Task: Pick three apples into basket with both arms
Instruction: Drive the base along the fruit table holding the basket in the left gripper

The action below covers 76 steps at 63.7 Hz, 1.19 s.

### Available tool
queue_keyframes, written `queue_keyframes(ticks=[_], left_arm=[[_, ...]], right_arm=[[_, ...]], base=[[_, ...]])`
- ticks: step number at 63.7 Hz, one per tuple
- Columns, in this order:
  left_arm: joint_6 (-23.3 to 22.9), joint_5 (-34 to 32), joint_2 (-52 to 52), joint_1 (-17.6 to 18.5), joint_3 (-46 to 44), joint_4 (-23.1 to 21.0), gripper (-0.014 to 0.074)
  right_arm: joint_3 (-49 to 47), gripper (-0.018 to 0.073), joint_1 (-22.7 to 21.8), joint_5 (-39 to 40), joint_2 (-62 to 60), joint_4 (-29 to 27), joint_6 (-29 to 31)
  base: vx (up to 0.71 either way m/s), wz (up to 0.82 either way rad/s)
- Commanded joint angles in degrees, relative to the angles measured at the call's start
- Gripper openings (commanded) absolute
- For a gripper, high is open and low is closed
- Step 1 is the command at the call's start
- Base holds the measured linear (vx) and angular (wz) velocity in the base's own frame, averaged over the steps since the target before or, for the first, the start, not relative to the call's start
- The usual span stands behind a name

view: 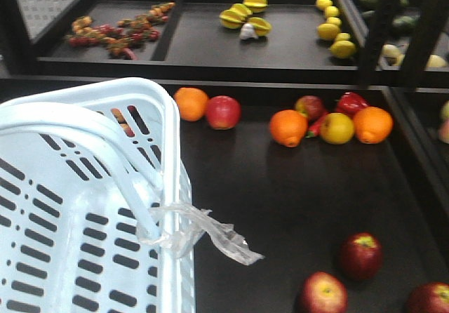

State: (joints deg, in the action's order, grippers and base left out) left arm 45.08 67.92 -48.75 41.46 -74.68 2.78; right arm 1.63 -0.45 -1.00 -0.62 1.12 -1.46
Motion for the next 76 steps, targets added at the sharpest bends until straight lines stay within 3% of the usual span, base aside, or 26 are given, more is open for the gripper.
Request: queue_keyframes(ticks=[1, 19, 76], left_arm=[[-0.82, -5.08, 0.22, 0.37, -1.82, -4.68, -0.0006], [-0.82, -5.14, 0.06, 0.37, -1.82, -4.90, -0.0006], [-0.82, -5.14, 0.13, 0.37, -1.82, -5.34, -0.0006]], right_arm=[[0.76, -0.0009, -0.04, 4.26, -0.57, 0.20, 0.44], [0.76, -0.0009, 0.45, 4.19, -0.57, 0.20, 0.44], [0.76, -0.0009, 0.45, 4.19, -0.57, 0.20, 0.44]], base=[[0.12, -0.48], [0.12, -0.35], [0.01, -0.03]])
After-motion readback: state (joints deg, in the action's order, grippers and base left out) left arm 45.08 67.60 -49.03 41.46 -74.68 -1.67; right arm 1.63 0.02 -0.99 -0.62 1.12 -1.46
